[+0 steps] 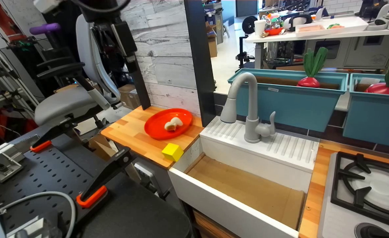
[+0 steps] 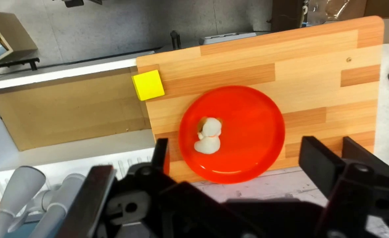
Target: Take the object on the plate and put it on the counter
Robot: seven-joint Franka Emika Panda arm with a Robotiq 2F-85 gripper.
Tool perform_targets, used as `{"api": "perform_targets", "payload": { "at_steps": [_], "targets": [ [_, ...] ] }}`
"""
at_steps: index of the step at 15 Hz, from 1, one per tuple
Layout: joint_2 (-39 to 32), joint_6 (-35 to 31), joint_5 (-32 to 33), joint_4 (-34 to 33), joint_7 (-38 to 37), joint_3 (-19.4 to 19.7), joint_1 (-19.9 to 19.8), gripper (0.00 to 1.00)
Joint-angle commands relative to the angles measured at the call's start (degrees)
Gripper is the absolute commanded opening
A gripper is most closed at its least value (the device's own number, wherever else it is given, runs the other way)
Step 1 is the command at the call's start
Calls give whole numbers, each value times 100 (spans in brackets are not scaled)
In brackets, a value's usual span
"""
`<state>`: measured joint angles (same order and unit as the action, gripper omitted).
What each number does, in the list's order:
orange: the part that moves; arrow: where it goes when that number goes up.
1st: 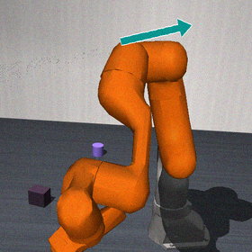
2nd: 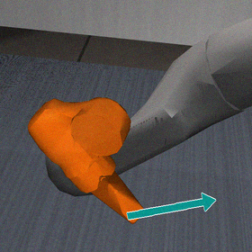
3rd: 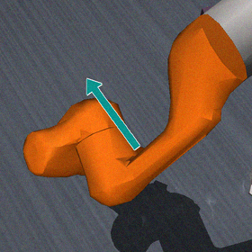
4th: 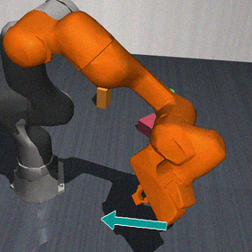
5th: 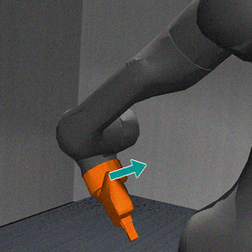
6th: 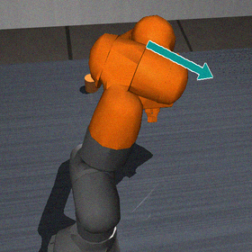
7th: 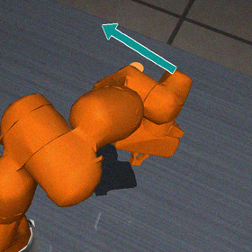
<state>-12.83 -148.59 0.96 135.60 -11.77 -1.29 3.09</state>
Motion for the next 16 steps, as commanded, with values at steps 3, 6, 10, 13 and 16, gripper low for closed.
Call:
{"api": "perform_targets", "payload": {
  "at_steps": [3,6,10,13,16],
  "targets": [
    [-1793,140,-6,-1296,-446,331,82,100],
    [-2588,280,-63,-1902,-595,446,149,100],
    [-3363,300,-76,-2597,-652,502,238,100],
    [-3790,271,-161,-3074,-671,453,259,100],
    [-4136,229,-220,-3497,-761,442,316,100]
  ]
}}
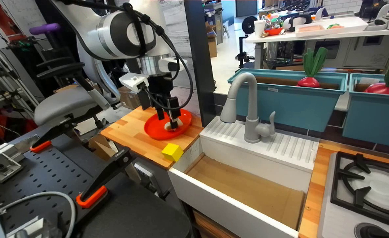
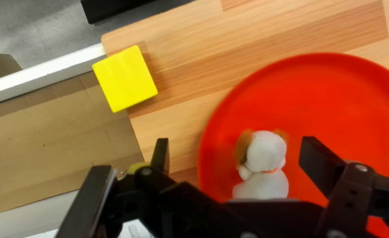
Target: Take the object on the plate and put it on the counter
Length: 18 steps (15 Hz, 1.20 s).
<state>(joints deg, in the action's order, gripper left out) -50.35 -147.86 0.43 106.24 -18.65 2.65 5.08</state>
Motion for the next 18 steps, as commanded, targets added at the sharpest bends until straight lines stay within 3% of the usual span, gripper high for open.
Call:
{"api": "perform_targets", "payload": {
  "at_steps": [1,2,3,8,12,18],
  "targets": [
    [-476,169,-173,-689,-97,47,134,100],
    [-553,175,-177,-799,-118,44,152,75],
    [-622,192,-159,-892,-144,63,188,72],
    [-726,277,-171,-1101,-102,15,196,34],
    [-476,157,-156,-756,47,-80,174,4],
    [592,-288,-1,634,159,-157,478,3]
  ]
}}
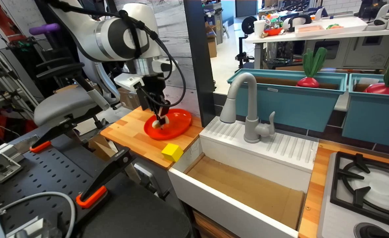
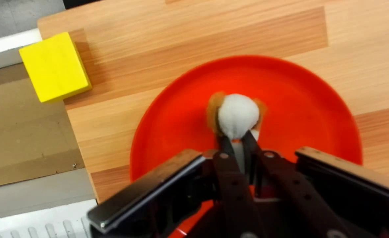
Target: Take the object on the plate and put it on the counter
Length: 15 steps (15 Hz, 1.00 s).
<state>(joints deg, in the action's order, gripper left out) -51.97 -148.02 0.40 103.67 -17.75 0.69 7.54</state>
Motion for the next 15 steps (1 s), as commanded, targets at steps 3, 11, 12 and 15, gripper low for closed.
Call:
{"api": "perform_targets", "payload": {
  "at_steps": [3,11,12,15],
  "targets": [
    [1239,-384,90,1386,158,-43,475,3],
    [905,-408,327,1164,209,-150,1158,3],
    [791,-445,382,1088,206,-139,1211,3],
    [451,-549,462,831,207,-125,1286,3]
  ]
}}
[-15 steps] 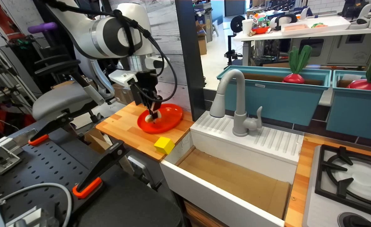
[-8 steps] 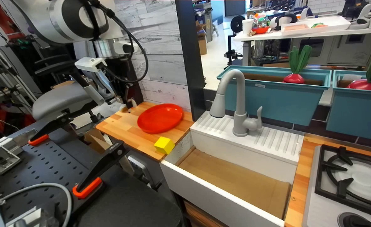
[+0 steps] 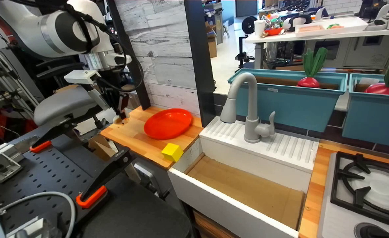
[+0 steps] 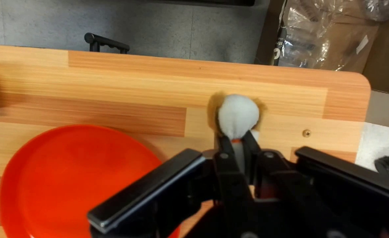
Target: Take the object on the plate and put it on the counter
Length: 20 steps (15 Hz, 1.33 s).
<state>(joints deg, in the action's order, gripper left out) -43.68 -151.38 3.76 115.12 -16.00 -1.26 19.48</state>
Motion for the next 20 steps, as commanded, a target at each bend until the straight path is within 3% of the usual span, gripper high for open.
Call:
{"api": "perform_targets", "payload": {
  "at_steps": [1,6,7,8,9,13,17,20],
  "targets": [
    [-479,-250,133,-387,30,75,104,3],
    [-936,-263,130,-847,-10,147,163,3],
    [-1000,-267,119,-922,-58,175,186,10],
    [-1047,-251,104,-981,-61,180,179,37],
    [-1066,-244,99,-1012,-66,190,177,38],
    [-837,-313,109,-746,-61,201,187,66],
    [-216,-540,211,-177,-299,381,467,96],
    [364,-820,316,376,-588,588,771,100]
  ]
}}
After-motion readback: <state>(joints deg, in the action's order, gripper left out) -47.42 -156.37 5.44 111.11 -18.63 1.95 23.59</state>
